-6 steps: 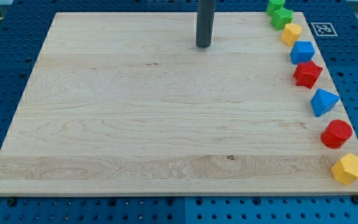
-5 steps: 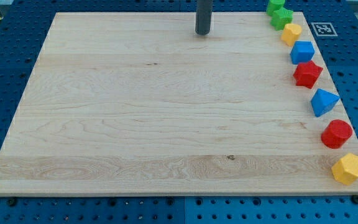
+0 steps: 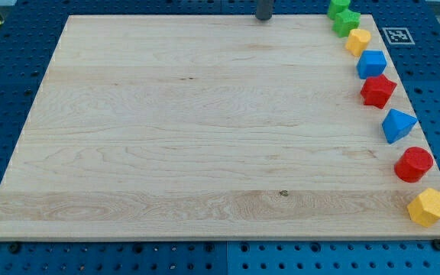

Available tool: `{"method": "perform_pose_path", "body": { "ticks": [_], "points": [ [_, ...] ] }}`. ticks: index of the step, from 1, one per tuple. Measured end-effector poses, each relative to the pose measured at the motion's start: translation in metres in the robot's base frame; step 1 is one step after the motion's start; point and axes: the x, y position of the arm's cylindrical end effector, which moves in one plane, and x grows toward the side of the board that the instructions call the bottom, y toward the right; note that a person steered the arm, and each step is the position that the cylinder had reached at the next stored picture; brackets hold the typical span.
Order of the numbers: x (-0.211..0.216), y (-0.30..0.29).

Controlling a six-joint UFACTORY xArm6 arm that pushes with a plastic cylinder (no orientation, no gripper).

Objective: Move your arm to the left of the yellow hexagon

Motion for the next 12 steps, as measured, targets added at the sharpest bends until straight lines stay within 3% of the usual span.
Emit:
{"method": "perform_pose_path", "body": {
  "ticks": [2,6,10,12],
  "points": [
    [0.000,0.003],
    [0.165,0.025],
    [0.371,0.048],
    [0.392,0.060]
  ]
}}
